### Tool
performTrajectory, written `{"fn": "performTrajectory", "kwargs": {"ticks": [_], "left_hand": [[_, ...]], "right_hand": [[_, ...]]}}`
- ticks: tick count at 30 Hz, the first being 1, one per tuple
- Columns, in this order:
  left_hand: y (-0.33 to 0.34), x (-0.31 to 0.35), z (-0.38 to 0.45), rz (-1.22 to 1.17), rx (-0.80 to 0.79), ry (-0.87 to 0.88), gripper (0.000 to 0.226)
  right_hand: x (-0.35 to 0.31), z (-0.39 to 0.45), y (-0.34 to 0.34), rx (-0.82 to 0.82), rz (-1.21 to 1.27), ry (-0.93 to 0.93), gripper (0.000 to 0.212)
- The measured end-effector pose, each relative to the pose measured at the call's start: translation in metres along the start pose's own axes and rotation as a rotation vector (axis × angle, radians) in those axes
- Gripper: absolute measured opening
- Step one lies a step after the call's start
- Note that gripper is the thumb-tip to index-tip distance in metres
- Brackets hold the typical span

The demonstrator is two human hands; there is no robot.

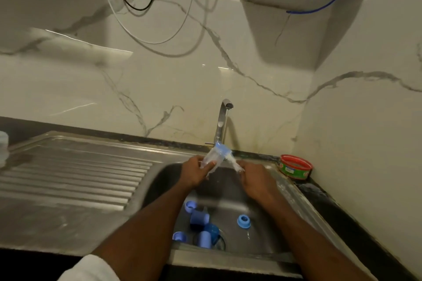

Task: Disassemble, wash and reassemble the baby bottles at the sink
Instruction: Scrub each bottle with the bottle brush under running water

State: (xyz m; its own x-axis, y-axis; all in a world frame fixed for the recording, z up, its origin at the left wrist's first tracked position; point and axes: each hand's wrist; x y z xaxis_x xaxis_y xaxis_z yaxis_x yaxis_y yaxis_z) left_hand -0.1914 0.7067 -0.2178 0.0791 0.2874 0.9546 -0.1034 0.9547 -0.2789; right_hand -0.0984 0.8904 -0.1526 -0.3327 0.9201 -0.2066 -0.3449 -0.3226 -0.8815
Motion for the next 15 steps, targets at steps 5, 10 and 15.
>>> {"fn": "performTrajectory", "kwargs": {"ticks": [5,10,15], "left_hand": [[0.004,0.01,-0.009,0.013,-0.145,0.098,0.042],[0.0,0.002,0.0,-0.054,0.03,-0.05,0.039],[0.005,0.007,-0.012,0.129,-0.297,0.103,0.044]], "right_hand": [[0.008,0.004,-0.004,-0.012,-0.064,0.006,0.027],[0.002,-0.002,0.001,0.014,-0.034,-0.012,0.023],[0.003,0.004,0.001,0.005,-0.055,0.023,0.022]]}}
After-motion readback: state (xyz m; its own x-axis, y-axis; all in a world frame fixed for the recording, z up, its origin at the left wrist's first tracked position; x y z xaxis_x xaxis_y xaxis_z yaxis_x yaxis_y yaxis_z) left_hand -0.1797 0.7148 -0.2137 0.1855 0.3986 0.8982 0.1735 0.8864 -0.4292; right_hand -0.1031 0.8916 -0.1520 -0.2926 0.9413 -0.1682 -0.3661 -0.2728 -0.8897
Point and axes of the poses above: each hand's wrist, its own z-axis towards the middle knuckle, its own y-axis out of the palm, x = y × z, and after that the axes turned 14 degrees about -y, right-handed
